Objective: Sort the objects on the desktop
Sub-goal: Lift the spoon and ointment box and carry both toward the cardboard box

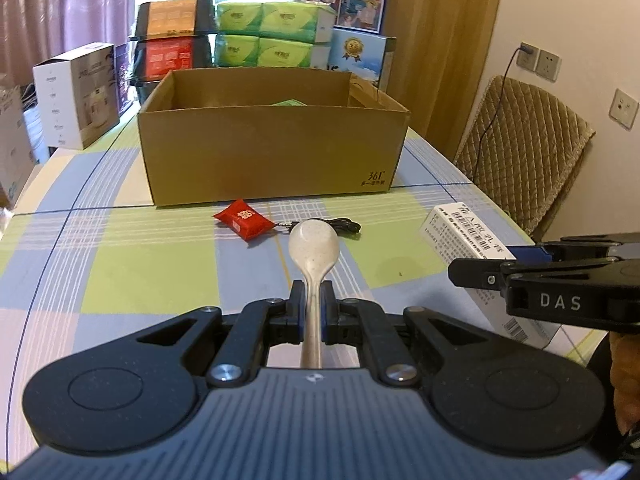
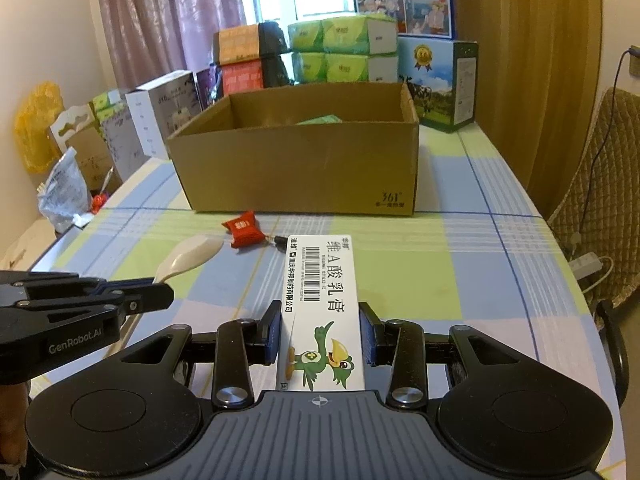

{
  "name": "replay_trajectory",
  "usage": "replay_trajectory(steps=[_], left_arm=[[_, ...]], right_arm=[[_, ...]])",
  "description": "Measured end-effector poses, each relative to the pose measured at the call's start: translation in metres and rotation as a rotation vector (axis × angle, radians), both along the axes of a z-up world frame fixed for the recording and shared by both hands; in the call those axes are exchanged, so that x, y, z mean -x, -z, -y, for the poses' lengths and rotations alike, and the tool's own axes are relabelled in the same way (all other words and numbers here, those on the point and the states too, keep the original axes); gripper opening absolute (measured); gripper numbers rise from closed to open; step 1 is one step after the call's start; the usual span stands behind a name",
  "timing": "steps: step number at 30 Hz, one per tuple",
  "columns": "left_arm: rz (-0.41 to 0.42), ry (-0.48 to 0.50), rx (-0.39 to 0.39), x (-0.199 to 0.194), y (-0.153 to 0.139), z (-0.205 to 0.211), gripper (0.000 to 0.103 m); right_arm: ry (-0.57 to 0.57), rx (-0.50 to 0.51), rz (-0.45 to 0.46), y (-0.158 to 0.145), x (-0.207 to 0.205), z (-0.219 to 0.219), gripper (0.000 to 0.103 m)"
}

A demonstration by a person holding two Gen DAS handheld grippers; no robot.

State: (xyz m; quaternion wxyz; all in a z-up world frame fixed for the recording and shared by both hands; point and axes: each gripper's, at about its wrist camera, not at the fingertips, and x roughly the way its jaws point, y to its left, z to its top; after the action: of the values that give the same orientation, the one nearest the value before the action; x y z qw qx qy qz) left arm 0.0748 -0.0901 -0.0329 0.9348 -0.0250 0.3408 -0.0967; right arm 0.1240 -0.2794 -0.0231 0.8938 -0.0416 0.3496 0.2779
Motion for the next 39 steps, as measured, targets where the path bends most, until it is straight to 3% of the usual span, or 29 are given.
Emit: replay_trajectory(steps=[39], left_arm=[[0.02, -0.014, 0.024, 0.003, -0.029, 0.009, 0.004]], right_arm=[[0.022, -0.046, 0.027, -0.031, 0.007, 0.012, 0.035]])
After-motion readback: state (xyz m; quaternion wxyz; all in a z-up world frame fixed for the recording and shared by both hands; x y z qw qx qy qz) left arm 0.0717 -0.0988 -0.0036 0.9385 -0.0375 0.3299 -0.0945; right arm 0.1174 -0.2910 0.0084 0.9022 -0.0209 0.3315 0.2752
